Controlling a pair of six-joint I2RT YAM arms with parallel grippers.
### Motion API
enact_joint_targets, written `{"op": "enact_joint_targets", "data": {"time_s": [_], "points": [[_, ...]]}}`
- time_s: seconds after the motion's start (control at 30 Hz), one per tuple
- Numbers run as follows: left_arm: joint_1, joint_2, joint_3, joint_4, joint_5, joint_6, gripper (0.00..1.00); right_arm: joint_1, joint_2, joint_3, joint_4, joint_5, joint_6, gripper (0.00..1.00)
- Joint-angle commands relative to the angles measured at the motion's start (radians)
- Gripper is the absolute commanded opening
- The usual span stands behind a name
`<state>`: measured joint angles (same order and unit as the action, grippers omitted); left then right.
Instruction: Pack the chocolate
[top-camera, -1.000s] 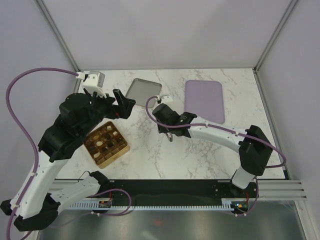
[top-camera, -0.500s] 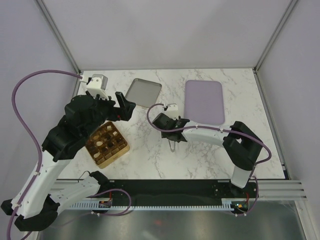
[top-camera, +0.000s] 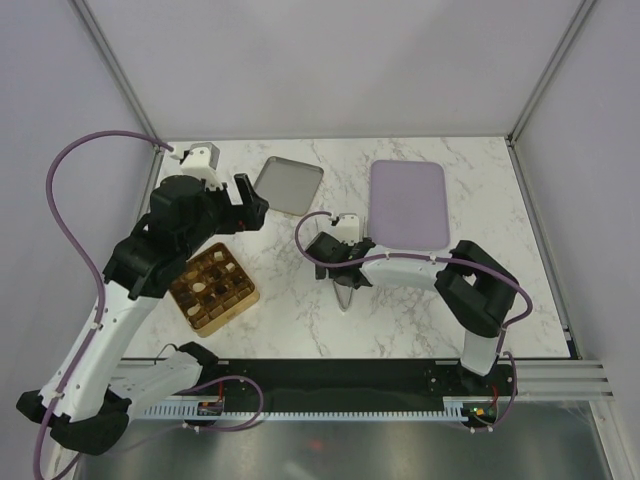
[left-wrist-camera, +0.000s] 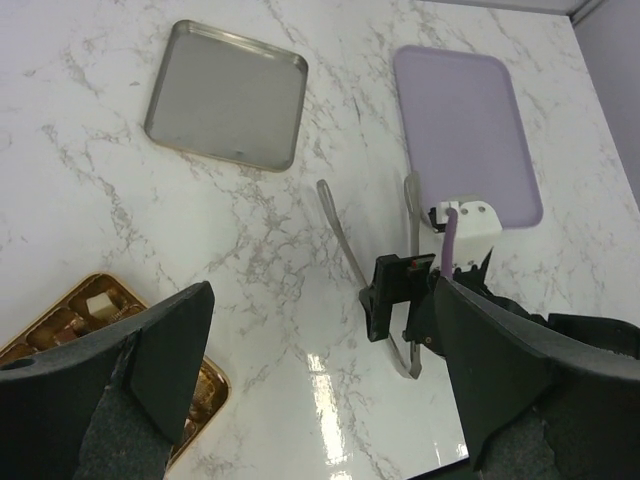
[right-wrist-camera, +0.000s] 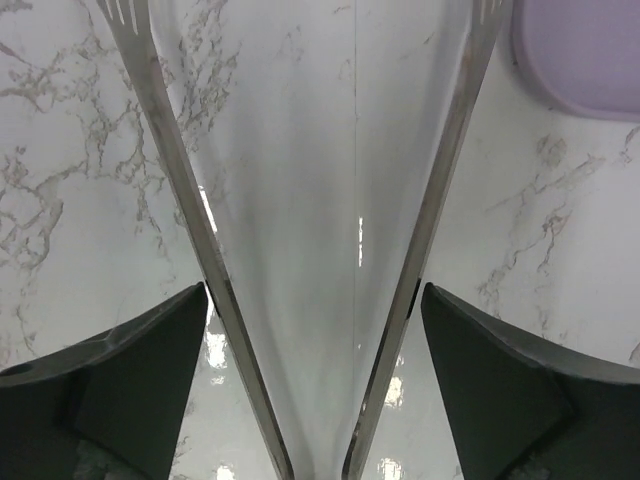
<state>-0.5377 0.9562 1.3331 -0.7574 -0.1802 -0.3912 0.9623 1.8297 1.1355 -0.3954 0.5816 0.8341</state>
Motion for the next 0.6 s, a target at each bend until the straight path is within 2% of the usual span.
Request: {"op": "enact_joint_targets", "data": {"time_s": [0.0,0.17,0.2,0.33,0.57], "points": [[0.056,0.01,-0.014,0.006,0.022,-0.038,0.99,0.003,-0.038,0.001,0.027,0.017,0.016,0.98],[0.107,0.015,-0.025,0.006,0.022,-0.038,0.99,0.004,-0.085,0.012,0.02,-0.012,0.005,0.98],[0.107,0.018,-0.025,0.006,0.159,-0.026,0.99,0.003,-0.098,0.015,0.009,-0.019,-0.003,0.98],[0.108,0.035,0.006,0.01,0.166,0.011,0.98,0.003,-0.184,0.036,-0.028,-0.048,-0.049,0.98],[0.108,0.111,0.063,0.01,0.176,0.051,1.0,0.003,-0.435,0.044,-0.059,-0.04,-0.159,0.96]]}}
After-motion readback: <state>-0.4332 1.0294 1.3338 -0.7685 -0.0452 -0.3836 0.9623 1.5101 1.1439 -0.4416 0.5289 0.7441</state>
